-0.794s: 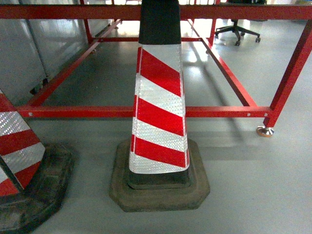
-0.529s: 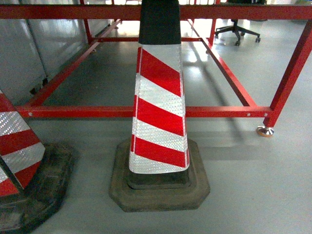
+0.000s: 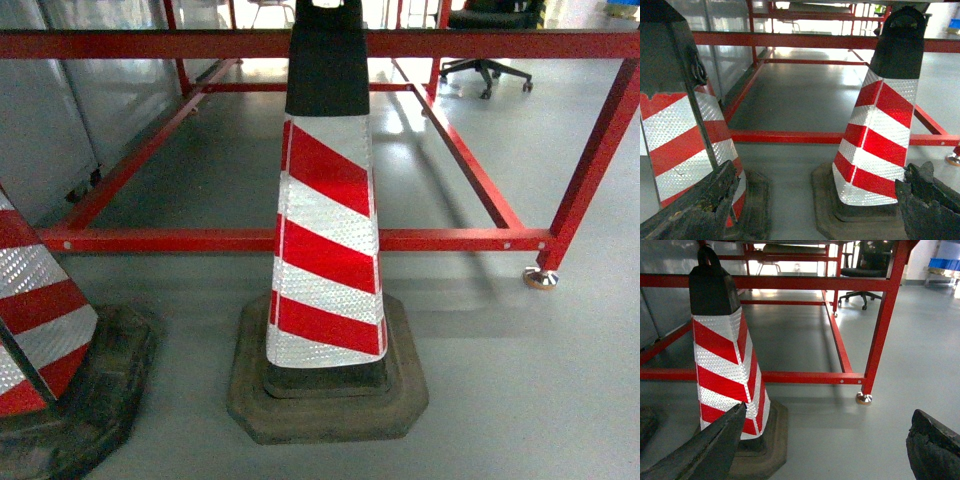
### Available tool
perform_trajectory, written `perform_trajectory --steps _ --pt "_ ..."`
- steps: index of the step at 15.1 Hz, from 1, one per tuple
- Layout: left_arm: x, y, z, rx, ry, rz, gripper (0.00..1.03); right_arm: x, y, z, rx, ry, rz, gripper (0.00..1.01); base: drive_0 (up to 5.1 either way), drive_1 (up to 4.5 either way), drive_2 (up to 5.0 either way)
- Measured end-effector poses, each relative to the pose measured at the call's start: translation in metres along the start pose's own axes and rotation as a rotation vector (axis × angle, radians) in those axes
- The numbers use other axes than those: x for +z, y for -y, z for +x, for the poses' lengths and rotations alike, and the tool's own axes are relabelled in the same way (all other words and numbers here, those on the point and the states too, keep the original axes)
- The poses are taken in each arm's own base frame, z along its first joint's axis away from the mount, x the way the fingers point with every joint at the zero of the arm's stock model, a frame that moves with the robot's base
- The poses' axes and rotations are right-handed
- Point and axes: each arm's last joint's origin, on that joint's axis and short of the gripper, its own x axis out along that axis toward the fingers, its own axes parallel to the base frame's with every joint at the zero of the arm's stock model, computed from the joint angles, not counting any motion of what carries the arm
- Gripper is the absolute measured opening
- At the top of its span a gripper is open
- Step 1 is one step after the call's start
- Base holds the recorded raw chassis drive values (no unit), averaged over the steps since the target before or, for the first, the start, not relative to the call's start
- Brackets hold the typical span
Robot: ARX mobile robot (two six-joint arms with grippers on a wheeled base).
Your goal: Sort blue parts and orange caps into right shelf containers
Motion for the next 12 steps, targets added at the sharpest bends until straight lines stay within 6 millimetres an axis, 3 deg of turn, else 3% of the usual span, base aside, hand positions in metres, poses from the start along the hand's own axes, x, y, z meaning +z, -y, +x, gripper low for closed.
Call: perform_trajectory --steps 12 --pt "0.0002 0.0000 0.0000 0.001 0.002 0.000 0.98 0.0001 0.0000 0.0000 -0.001 0.001 0.000 0.98 0.0 0.00 0.0"
